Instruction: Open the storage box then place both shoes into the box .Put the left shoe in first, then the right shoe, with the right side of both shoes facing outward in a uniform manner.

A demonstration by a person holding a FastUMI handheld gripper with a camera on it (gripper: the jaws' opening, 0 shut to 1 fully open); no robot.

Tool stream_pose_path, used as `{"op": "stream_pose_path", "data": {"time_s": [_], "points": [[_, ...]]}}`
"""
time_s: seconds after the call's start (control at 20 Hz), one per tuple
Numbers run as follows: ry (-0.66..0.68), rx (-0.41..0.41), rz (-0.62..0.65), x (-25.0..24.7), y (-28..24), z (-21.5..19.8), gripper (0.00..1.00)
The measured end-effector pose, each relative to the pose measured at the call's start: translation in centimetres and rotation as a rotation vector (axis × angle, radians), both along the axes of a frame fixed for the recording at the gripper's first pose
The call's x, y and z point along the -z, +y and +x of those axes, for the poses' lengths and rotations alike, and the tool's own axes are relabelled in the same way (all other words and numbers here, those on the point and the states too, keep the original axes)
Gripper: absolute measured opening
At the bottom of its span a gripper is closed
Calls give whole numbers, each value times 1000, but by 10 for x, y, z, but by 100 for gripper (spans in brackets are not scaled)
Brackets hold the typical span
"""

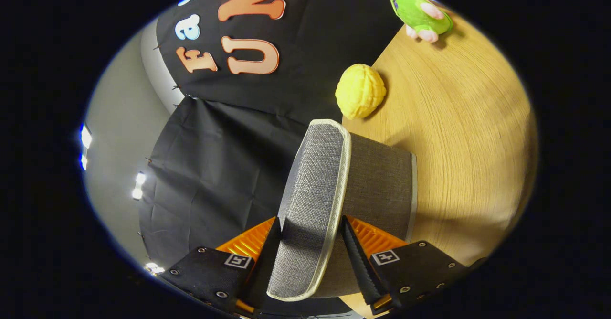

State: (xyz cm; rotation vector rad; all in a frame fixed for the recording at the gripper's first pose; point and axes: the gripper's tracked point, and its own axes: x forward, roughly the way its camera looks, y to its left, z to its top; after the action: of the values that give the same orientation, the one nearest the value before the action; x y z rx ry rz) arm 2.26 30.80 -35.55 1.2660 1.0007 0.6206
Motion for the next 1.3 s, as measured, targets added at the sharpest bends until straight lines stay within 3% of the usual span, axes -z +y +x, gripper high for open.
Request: {"op": "stream_pose_path", "data": {"time_s": [0.05, 0.25, 0.4, 0.6, 0.75, 0.9, 1.3], "points": [[-7, 7, 6, -5, -4, 0, 75], [-37, 31, 8, -16, -16, 5, 51], [-54, 96, 74, -40, -30, 18, 32], [-57, 106, 25, -36, -22, 23, 17], [-5, 108, 29, -33, -20, 19, 12], [-43, 148, 22, -54, -24, 26, 3], [-158, 160, 3, -151, 21, 52, 5]]}}
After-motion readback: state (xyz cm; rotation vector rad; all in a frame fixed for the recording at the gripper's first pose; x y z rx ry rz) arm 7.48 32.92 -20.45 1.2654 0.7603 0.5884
